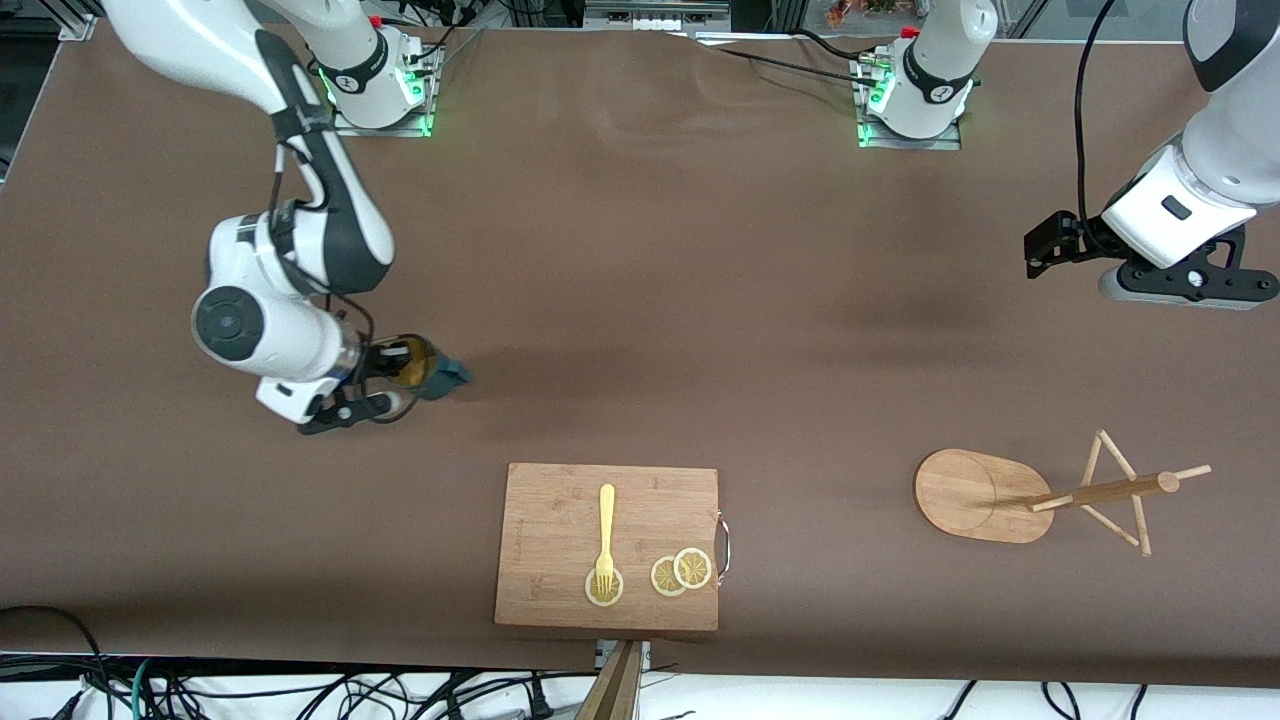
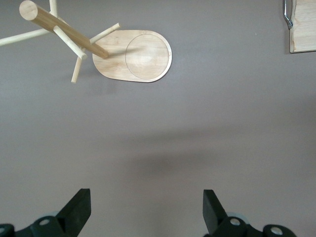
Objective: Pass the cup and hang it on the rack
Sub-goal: 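Close the right gripper on the teal mug's rim, then lift the mug and carry it toward the table's middle with the right gripper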
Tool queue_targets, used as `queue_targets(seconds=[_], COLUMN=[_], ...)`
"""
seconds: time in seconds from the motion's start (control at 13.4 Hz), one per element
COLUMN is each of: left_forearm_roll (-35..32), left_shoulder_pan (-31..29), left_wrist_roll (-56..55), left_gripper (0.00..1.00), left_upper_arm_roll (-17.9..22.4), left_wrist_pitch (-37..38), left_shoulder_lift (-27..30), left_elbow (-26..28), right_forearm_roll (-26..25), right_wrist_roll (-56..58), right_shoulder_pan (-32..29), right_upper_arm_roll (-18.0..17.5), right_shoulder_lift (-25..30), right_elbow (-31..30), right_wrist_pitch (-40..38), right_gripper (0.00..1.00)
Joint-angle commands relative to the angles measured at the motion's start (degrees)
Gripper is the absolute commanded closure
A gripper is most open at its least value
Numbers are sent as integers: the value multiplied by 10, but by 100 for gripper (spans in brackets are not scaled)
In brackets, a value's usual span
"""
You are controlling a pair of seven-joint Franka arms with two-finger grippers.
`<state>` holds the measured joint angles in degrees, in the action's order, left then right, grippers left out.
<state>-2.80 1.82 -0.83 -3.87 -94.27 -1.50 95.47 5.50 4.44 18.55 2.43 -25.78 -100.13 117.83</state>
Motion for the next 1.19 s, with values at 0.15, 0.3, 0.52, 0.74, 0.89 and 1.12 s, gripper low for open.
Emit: queue_targets(seconds=[0.15, 0.3, 0.52, 0.74, 0.89, 1.12], left_forearm_roll=[-10, -10, -10, -10, -10, -9], left_shoulder_pan=[2, 2, 2, 2, 1, 1], left_wrist_roll=[-5, -6, -6, -5, 1, 1], left_gripper=[0, 0, 0, 0, 0, 0], left_upper_arm_roll=[0, 0, 0, 0, 0, 0], left_wrist_pitch=[14, 16, 16, 16, 16, 16], left_shoulder_lift=[-13, -13, -13, -13, -13, -14], left_elbow=[-24, -24, -24, -24, -24, -24], right_forearm_roll=[-1, 0, 4, 5, 5, 3], right_wrist_roll=[-158, -253, -331, -411, -459, -488], right_shoulder_pan=[137, 212, 274, 319, 325, 335], right_upper_arm_roll=[-1, -1, -1, -3, -25, -49], right_shoulder_lift=[-29, -65, -117, -175, -203, -215], right_elbow=[62, 99, 171, 244, 278, 282], right_wrist_pitch=[-15, -14, -13, -8, -5, 15], right_gripper=[98, 97, 97, 97, 97, 97])
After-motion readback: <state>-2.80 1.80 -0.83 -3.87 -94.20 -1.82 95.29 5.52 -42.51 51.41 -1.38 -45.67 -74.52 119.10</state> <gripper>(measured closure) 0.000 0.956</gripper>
